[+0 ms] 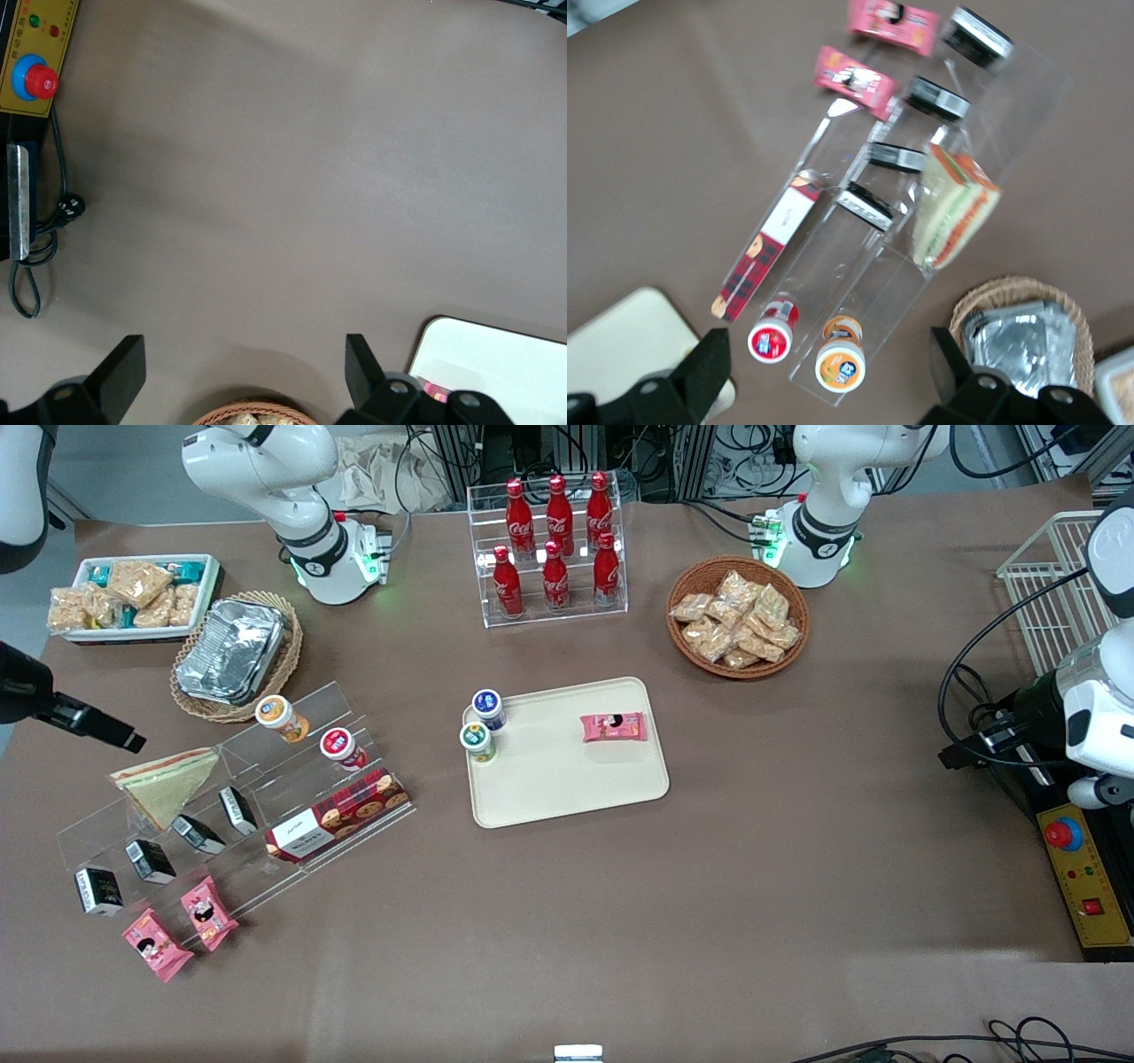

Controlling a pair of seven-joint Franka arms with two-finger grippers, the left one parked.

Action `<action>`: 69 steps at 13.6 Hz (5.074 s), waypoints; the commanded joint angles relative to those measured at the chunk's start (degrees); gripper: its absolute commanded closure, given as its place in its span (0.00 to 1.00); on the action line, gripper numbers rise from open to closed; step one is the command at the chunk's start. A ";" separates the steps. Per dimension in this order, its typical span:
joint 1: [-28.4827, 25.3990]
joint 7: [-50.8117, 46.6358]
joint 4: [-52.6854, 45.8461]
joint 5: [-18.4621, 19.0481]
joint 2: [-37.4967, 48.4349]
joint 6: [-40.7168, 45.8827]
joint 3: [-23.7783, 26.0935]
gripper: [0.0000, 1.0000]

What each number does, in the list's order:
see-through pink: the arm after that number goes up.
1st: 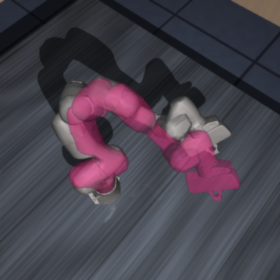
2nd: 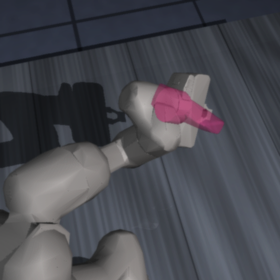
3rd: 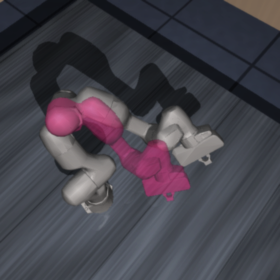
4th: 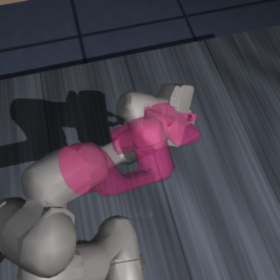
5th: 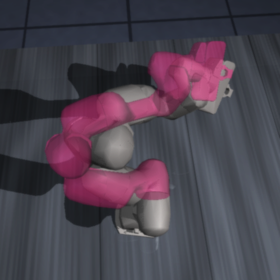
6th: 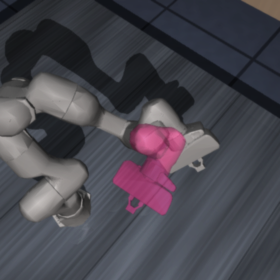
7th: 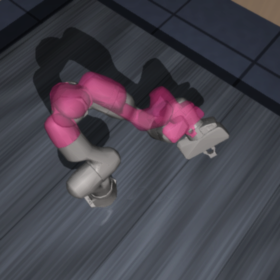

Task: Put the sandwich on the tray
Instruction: 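Move the right gripper down toward the wrapped sandwich in the acrylic rack, then close the right gripper on the wrapped sandwich and lift it from the rack, then carry the sandwich over to the cream tray and lower it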

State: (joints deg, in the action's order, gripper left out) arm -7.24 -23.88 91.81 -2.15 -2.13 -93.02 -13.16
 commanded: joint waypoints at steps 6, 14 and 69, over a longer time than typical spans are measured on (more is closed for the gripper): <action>-0.15 -13.65 4.25 0.66 -1.38 -3.21 -4.50 0.00; 0.12 -6.99 12.16 1.45 -1.47 -15.07 -8.89 0.00; -16.05 -28.38 7.77 -6.02 7.23 4.35 -1.54 1.00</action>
State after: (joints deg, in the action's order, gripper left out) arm -23.12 -44.99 100.62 -7.20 5.46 -87.53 -18.03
